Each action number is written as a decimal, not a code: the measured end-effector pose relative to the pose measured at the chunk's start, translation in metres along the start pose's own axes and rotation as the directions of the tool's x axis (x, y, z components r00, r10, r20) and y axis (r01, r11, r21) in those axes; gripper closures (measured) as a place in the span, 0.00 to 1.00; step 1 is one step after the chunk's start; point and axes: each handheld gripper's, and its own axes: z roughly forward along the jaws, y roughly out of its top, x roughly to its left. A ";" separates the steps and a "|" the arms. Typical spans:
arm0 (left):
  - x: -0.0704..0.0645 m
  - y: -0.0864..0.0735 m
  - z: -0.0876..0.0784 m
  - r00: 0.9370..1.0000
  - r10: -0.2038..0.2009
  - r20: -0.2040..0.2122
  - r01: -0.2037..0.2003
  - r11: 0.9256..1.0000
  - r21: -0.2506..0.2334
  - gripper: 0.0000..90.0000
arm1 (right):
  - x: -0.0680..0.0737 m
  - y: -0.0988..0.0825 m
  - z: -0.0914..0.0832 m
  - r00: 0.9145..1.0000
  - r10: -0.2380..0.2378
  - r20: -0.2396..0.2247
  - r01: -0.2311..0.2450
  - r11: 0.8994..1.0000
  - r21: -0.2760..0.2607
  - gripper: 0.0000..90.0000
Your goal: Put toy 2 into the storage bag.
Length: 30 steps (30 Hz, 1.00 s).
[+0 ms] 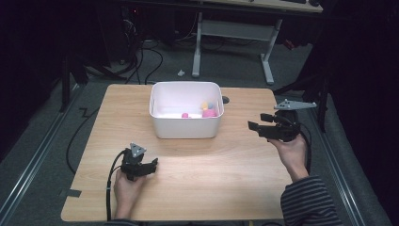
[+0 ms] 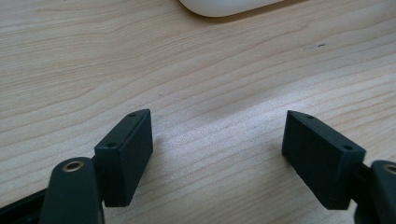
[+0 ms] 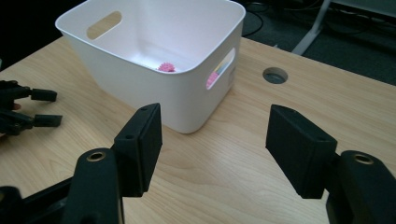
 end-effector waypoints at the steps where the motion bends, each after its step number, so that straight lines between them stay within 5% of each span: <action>1: 0.000 0.000 0.000 1.000 0.000 0.000 0.000 1.000 0.000 0.28 | 0.000 -0.002 -0.002 1.000 -0.002 0.008 0.002 1.000 -0.007 0.40; 20: 0.000 0.000 0.000 1.000 0.001 0.000 -0.001 1.000 0.000 0.28 | -0.006 -0.047 -0.016 0.997 0.060 0.038 -0.059 0.998 -0.031 0.40; 30: 0.000 0.000 0.000 1.000 0.001 0.000 -0.001 1.000 0.001 0.28 | -0.010 -0.072 -0.004 0.994 0.102 0.038 -0.102 0.995 -0.011 0.40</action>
